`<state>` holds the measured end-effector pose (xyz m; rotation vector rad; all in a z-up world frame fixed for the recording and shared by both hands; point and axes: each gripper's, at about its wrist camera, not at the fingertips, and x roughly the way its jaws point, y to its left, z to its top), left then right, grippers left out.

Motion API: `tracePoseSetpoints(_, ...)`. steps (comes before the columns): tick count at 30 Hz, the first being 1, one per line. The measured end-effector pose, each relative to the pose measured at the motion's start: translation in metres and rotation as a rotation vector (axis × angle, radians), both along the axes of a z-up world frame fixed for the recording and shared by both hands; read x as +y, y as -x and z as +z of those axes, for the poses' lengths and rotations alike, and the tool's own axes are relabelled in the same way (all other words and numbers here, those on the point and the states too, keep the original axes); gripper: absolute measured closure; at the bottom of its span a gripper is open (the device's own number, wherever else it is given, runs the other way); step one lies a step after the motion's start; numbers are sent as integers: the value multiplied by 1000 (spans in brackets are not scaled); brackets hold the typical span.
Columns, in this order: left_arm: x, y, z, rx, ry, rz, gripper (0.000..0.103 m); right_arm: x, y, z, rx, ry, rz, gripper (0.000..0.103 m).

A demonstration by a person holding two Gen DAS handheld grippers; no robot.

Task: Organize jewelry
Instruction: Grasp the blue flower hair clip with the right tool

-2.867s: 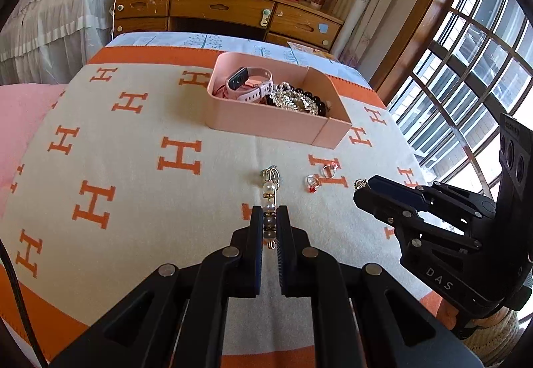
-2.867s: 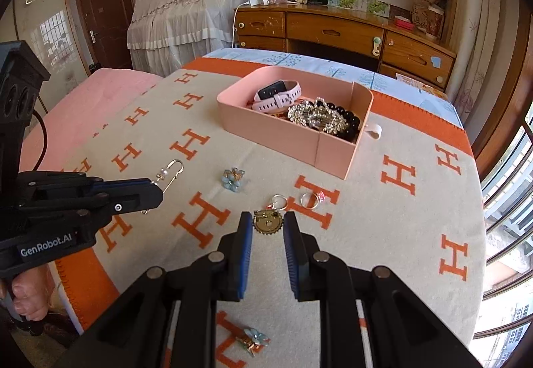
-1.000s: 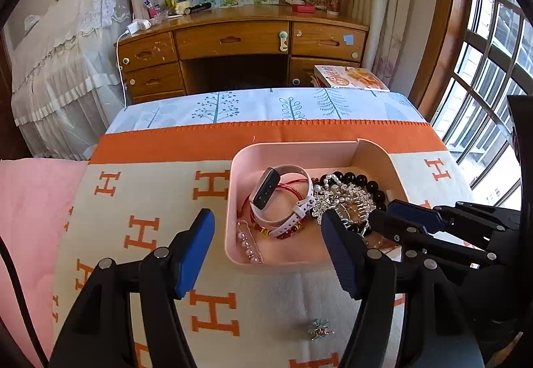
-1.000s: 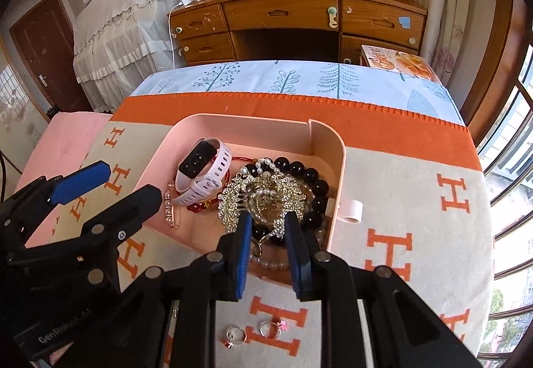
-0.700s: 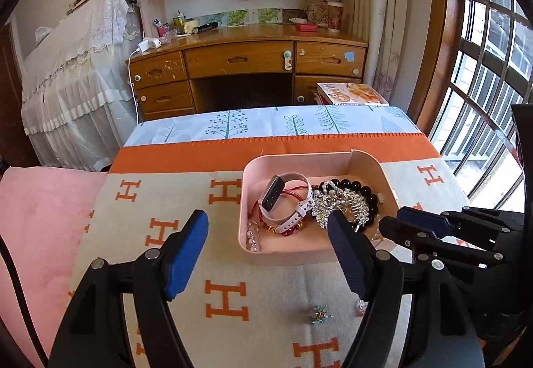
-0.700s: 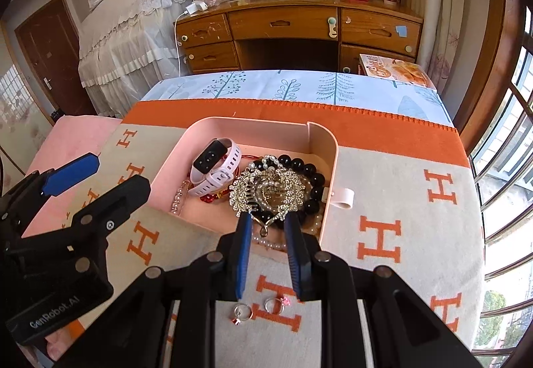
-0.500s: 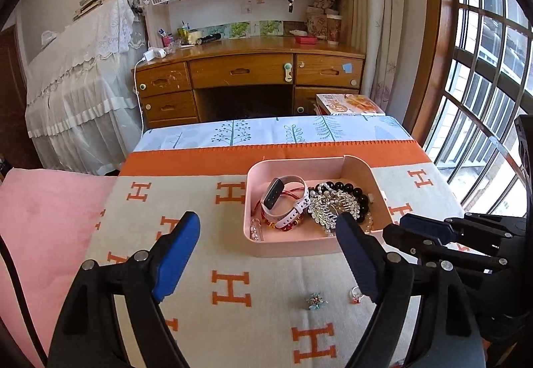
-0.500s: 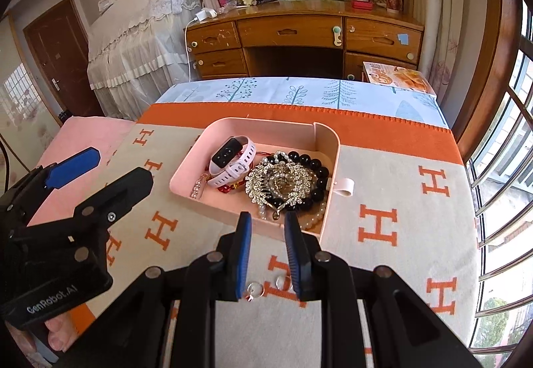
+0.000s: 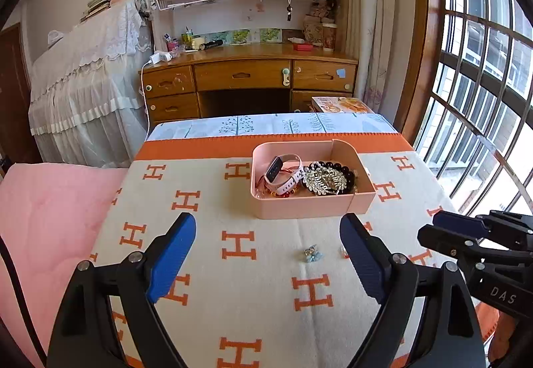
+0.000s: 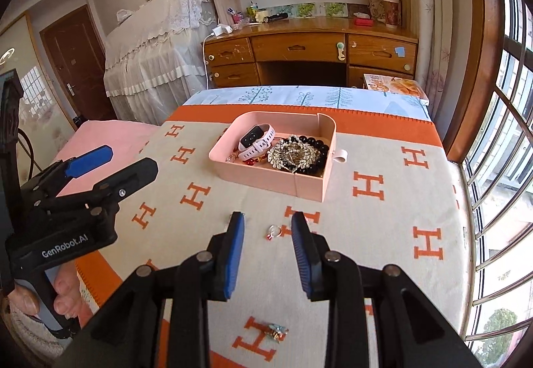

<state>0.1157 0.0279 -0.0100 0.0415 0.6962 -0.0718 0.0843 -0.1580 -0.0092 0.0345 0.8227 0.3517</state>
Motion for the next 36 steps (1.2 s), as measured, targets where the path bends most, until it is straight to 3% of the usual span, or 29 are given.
tracePoseSetpoints(7,7,19,-25,37,-11,-32,13,-11,30,-17,-22,23,-8,62)
tracePoseSetpoints(15,16,32,-68,112,24,-96,13,-20,52,-55,8,27,13,61)
tracePoseSetpoints(22,12,39,-104,184,22,-128,13,-10,61,-93,57,132,53,61)
tracePoseSetpoints(36,2,32,-109,200,31,-155,13,10,66,-108,45,144,107,61)
